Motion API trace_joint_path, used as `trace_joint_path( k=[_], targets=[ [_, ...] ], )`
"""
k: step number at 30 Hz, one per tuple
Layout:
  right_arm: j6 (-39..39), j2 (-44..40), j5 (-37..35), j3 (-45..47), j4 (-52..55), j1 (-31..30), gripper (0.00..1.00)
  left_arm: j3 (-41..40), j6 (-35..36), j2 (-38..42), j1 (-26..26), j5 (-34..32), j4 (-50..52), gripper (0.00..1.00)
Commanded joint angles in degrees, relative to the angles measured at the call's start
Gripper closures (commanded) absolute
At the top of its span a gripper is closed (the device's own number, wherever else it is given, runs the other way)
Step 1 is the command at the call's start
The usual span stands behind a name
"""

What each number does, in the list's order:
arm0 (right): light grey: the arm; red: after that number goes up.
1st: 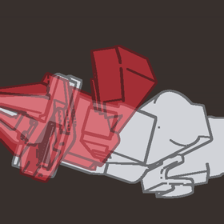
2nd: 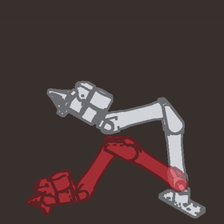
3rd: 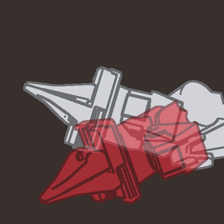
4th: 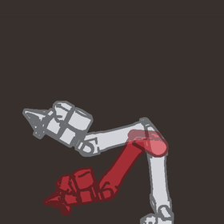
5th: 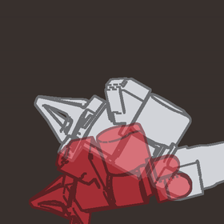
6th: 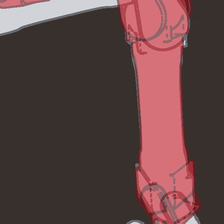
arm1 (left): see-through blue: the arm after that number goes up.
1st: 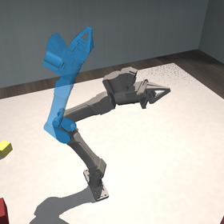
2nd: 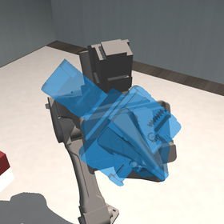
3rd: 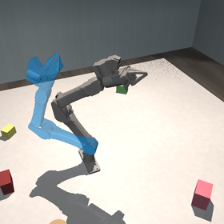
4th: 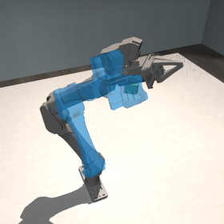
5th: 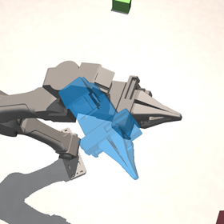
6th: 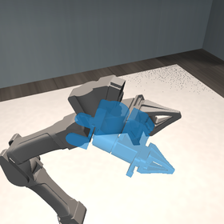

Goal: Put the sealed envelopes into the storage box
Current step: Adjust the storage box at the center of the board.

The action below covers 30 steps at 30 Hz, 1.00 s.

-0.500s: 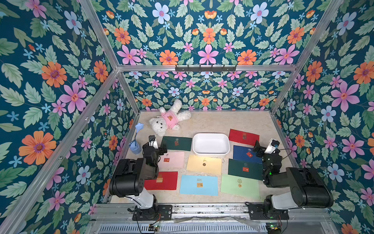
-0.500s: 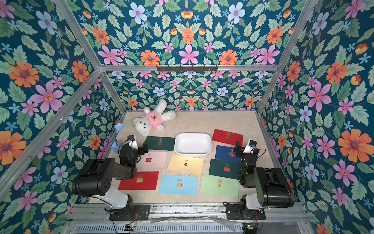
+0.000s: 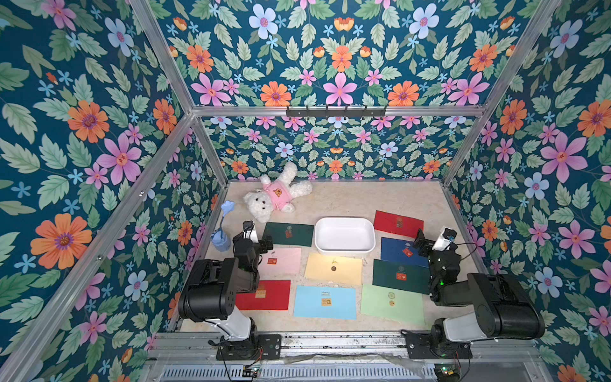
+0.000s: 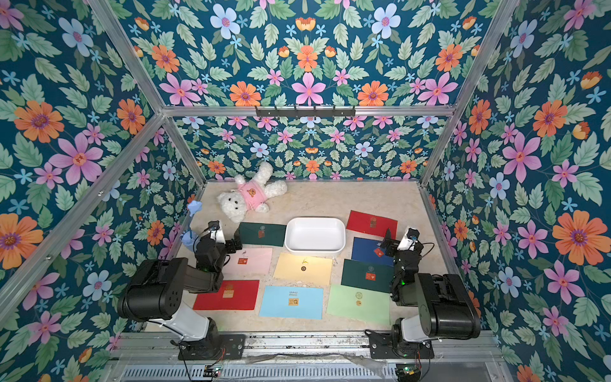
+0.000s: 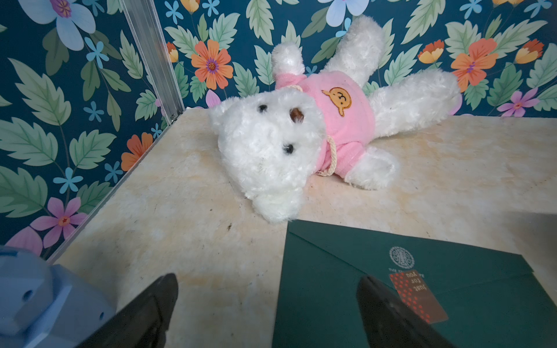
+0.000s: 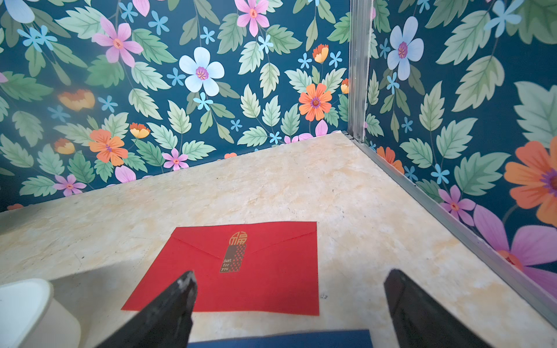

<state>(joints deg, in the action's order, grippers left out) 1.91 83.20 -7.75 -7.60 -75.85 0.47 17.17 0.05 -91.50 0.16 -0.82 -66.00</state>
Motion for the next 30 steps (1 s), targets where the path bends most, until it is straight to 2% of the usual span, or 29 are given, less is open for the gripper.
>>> trace_joint_path(
  k=[1, 14, 16, 19, 24, 28, 30],
  targets=[
    [0.2, -0.15, 0.1, -0.2, -0.79, -0.03, 0.01, 0.06, -0.14, 0.03, -0.08, -0.1, -1.68, 0.01],
    [0.38, -0.23, 0.83, -0.35, -0.27, 0.23, 0.01, 0.1, -0.41, 0.1, -0.16, 0.16, -1.53, 0.0],
    [0.27, -0.23, 0.31, -0.4, -0.62, 0.23, 0.01, -0.04, -0.62, 0.65, -0.1, -2.25, -2.27, 0.01],
    [1.61, -4.63, -3.44, -2.09, 5.85, 0.23, 0.01, 3.15, -3.09, 5.67, 0.99, -11.4, 8.83, 0.01],
    [5.12, -14.5, -7.1, -9.57, 28.24, 0.23, 0.01, 10.58, -6.53, 12.74, 4.44, -20.37, 29.5, 0.01],
    [10.01, -17.61, -3.53, -17.08, 45.8, 0.23, 0.01, 14.94, -11.02, 15.69, 6.65, -24.25, 45.06, 0.0],
    [12.79, -17.58, -1.17, -21.11, 53.78, 0.23, 0.01, 18.35, -11.0, 15.62, 9.06, -24.74, 52.81, 0.0]
  ],
)
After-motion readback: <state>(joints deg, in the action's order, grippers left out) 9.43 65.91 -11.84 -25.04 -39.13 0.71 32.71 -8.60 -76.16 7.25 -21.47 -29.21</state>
